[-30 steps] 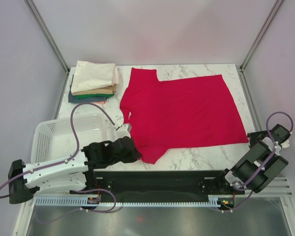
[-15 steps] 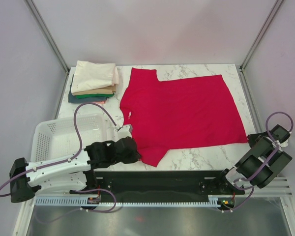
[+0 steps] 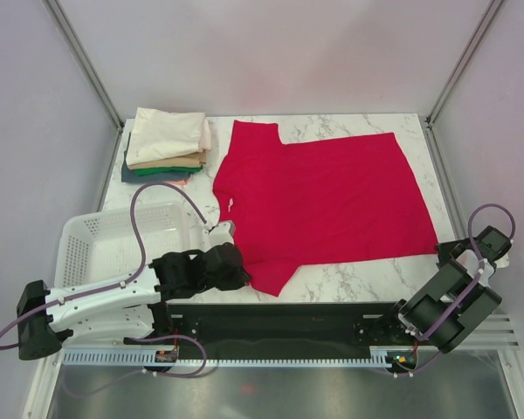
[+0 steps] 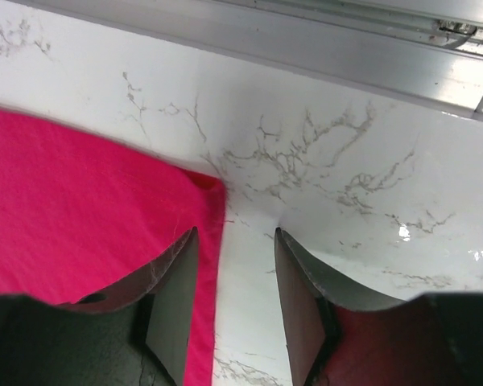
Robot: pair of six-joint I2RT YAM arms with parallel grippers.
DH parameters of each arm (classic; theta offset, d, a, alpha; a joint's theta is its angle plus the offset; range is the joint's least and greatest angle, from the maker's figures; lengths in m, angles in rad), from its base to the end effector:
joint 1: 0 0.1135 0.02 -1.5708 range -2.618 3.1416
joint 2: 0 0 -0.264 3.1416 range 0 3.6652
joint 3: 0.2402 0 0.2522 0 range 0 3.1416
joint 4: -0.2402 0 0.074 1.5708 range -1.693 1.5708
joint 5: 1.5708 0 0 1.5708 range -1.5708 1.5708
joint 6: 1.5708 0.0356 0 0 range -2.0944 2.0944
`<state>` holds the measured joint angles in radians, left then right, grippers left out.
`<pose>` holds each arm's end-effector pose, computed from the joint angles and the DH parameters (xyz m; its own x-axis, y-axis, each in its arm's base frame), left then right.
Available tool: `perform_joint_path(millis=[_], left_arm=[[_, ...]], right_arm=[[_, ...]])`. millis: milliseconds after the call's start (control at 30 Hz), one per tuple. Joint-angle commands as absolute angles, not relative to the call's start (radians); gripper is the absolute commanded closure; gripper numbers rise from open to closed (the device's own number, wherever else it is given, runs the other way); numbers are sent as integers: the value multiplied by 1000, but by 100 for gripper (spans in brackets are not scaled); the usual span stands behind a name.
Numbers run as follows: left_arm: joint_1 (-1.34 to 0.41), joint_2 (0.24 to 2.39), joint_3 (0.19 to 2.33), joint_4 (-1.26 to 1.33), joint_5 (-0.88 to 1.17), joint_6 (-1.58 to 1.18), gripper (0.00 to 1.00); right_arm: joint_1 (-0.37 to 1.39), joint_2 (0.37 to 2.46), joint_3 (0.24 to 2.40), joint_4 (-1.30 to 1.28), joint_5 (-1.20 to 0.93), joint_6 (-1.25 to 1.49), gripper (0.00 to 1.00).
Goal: Fold and stack the t-shirts
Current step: Fold the tshirt
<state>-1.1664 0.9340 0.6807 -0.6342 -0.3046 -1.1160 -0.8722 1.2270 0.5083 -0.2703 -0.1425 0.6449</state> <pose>0.0820 -0.1644 0.2387 -0.8550 -0.1804 -0.4863 0.0784 0.8818 -0.4650 0.1421 -0.1613 0.1547 -0.0039 0.9299 -0.3678 0.8886 0.1719 0.4252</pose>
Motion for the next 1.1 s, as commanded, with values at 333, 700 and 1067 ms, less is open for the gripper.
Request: perform_joint_path(millis=[333,700,1067], left_arm=[[-1163,930,699,-632,-319,-1114,98],[-1169,920,744,-629,-209,-1167,98],[-1142,906,827,-738,-259,-1056,98]], right_arm=[[-818,1404,477,-98,-173,667,79],[-816,1030,506,-397,-189,644,100],[-816,934,647,-572,-225,615,100]])
